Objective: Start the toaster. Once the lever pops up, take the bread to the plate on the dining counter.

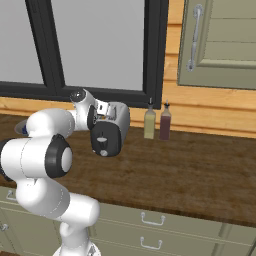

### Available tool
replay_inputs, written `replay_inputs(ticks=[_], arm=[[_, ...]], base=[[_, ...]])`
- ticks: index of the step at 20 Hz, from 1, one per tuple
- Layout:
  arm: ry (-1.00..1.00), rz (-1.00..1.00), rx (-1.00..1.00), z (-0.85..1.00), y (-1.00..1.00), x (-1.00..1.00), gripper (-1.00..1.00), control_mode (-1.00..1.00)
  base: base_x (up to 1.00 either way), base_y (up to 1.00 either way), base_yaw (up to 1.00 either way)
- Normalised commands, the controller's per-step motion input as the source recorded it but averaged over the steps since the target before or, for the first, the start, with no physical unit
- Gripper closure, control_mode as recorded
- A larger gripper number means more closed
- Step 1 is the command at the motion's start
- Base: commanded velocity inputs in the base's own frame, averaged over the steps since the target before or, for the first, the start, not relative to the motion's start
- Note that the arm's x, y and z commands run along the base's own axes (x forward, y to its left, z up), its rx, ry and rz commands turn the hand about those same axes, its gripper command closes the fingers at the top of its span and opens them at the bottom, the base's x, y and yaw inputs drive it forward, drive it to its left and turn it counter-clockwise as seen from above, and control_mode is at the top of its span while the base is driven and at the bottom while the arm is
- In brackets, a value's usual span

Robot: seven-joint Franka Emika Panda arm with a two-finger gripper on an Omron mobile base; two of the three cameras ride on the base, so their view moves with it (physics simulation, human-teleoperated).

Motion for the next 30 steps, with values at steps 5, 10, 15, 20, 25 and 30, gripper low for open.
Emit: replay_inputs(ticks=[5, 10, 15, 20, 25, 30], arm=[[0.00, 0.00, 0.00, 0.00, 0.00, 0.00, -1.00, -1.00], [0.00, 0.00, 0.00, 0.00, 0.00, 0.00, -1.00, -1.00], [0.00, 0.00, 0.00, 0.00, 0.00, 0.00, -1.00, -1.00], [0.00, 0.00, 0.00, 0.00, 0.00, 0.00, -1.00, -1.00], [0.00, 0.00, 0.00, 0.00, 0.00, 0.00, -1.00, -1.00], [0.00, 0.00, 0.00, 0.00, 0.00, 0.00, -1.00, -1.00]], base=[[0.00, 0.00, 0.00], [0.00, 0.00, 0.00], [0.00, 0.00, 0.00], [0.00, 0.00, 0.00], [0.00, 0.00, 0.00], [0.00, 0.00, 0.00]])
